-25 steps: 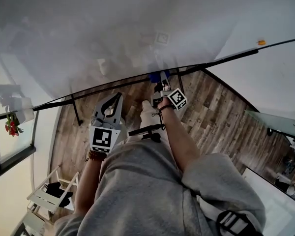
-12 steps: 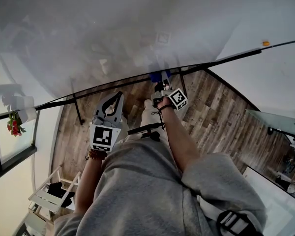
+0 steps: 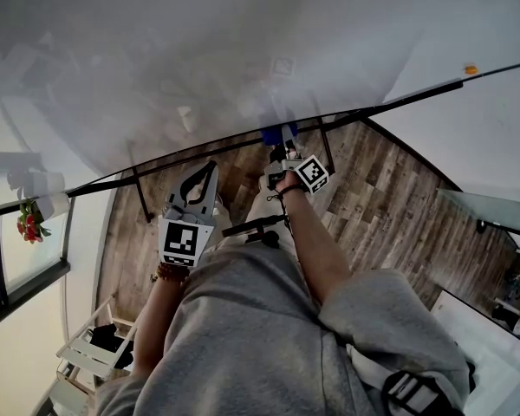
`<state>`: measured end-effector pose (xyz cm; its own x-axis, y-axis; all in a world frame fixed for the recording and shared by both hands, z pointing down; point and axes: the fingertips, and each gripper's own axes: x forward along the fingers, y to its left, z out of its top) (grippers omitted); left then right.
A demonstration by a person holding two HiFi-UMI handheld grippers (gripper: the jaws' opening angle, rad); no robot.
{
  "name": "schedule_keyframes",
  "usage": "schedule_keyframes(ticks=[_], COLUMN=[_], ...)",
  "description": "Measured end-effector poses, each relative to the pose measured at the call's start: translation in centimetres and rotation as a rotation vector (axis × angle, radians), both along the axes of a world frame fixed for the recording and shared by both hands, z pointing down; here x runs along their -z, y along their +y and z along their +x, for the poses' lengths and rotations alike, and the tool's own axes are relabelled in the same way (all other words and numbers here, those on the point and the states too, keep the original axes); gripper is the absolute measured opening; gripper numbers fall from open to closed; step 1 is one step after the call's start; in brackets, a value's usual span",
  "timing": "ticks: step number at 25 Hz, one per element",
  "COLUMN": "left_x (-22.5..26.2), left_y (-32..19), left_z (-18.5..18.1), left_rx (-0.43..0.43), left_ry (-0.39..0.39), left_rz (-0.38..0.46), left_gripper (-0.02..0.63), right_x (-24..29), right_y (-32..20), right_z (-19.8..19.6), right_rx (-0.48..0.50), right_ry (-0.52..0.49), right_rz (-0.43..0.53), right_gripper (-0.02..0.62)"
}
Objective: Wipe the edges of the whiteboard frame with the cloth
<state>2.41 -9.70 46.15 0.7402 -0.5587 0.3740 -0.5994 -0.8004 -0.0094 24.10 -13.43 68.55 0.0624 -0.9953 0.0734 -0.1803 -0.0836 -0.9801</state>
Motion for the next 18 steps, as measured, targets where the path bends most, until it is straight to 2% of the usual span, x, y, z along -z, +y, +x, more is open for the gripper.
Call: schedule_keyframes(ticks=[18], left_x=[0.0], left_y=[-1.2], left_z=[-3.8], left_rx=[0.030], left_ry=[0.025], left_rz=[0.015], left_gripper=[0.012], right_x=[0.1], right_y=[-0.4], right_z=[-3.3], right_rx=[0.011], right_ry=[0.004], right_rz=[-0.003], right_gripper=[0.117])
